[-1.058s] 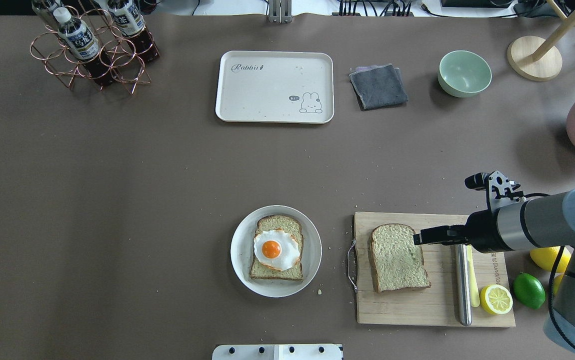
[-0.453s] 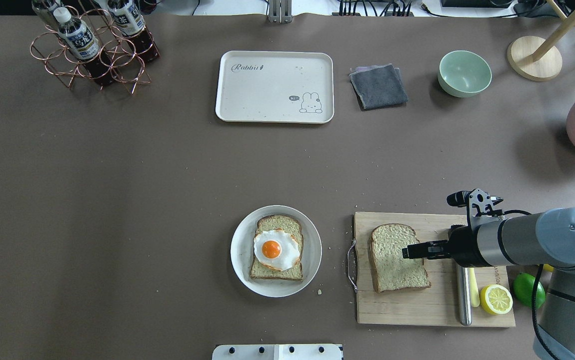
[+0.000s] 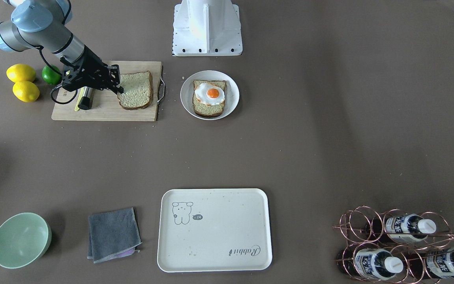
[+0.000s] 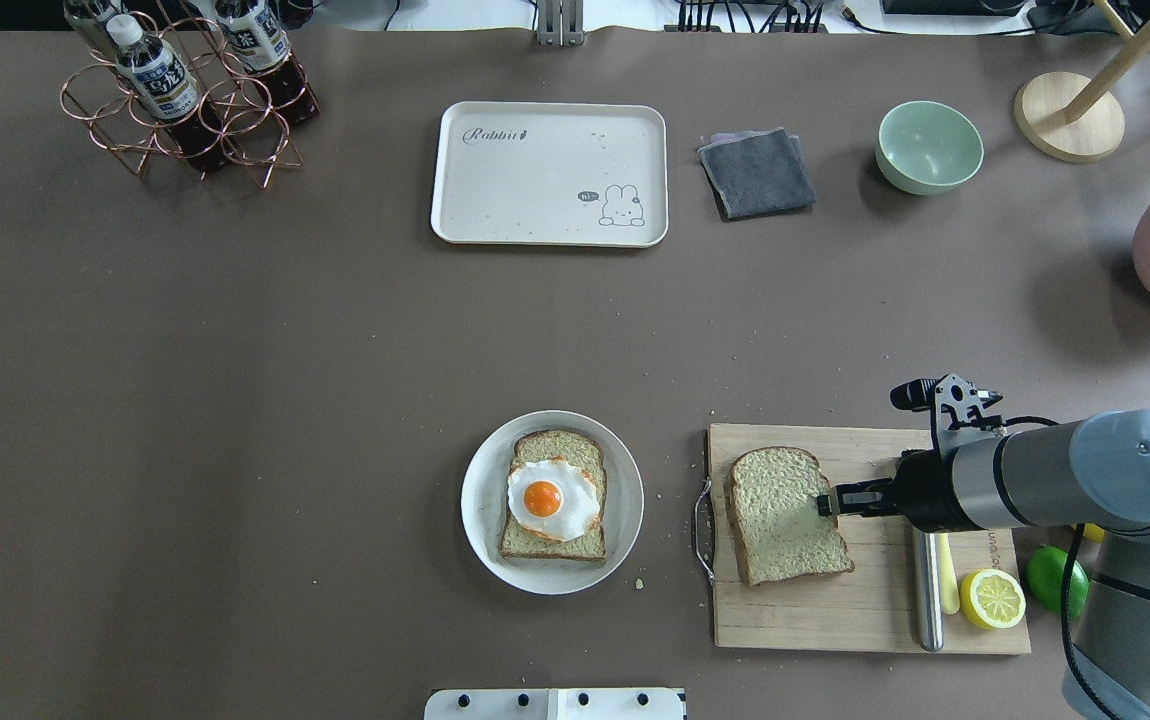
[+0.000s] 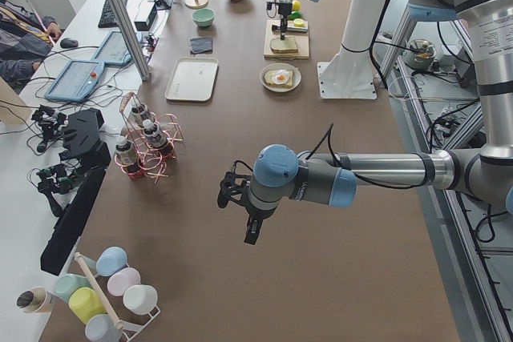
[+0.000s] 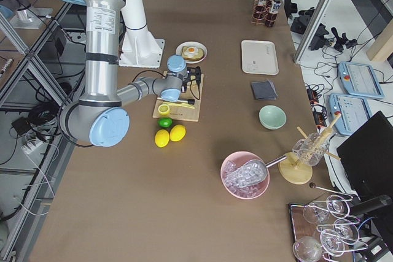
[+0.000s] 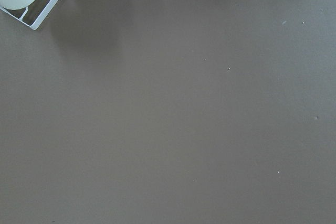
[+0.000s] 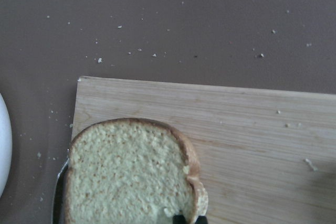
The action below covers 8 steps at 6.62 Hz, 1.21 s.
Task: Make sandwich and place on tray
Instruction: 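Carry the bread slice with the right gripper onto the egg slice and release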
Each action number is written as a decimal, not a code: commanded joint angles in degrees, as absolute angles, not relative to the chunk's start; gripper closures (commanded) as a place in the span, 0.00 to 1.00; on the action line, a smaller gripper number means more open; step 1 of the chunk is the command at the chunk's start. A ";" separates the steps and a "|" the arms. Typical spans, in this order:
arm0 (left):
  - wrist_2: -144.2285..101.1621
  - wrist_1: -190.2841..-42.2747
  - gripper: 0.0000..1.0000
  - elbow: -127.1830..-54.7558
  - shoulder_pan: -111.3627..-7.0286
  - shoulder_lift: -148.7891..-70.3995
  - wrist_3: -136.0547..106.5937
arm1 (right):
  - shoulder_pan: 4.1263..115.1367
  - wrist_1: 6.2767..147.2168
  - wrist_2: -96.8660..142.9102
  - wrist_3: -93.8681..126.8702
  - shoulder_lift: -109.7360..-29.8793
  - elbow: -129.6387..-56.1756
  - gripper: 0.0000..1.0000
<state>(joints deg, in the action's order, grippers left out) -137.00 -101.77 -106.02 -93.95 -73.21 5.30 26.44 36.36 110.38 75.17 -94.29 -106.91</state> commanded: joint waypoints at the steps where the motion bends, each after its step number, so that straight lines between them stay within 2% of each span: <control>1: -137.20 -101.86 0.02 -106.17 -93.96 -73.21 5.27 | 27.42 36.47 110.39 75.23 -93.35 -108.10 1.00; 3: -137.20 -101.87 0.02 -106.17 -93.96 -73.21 5.27 | 28.04 36.30 111.09 80.46 -88.72 -111.34 1.00; 5: -137.20 -101.78 0.02 -106.00 -93.96 -73.74 5.27 | 27.16 36.47 110.39 91.36 -80.10 -109.96 1.00; 8: -137.29 -101.69 0.02 -106.00 -93.96 -74.26 5.27 | 20.06 36.56 99.88 99.13 -74.28 -107.33 1.00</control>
<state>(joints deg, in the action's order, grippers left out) -137.26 -101.74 -106.03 -93.95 -73.89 5.27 22.63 36.54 103.88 96.96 -76.30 -108.65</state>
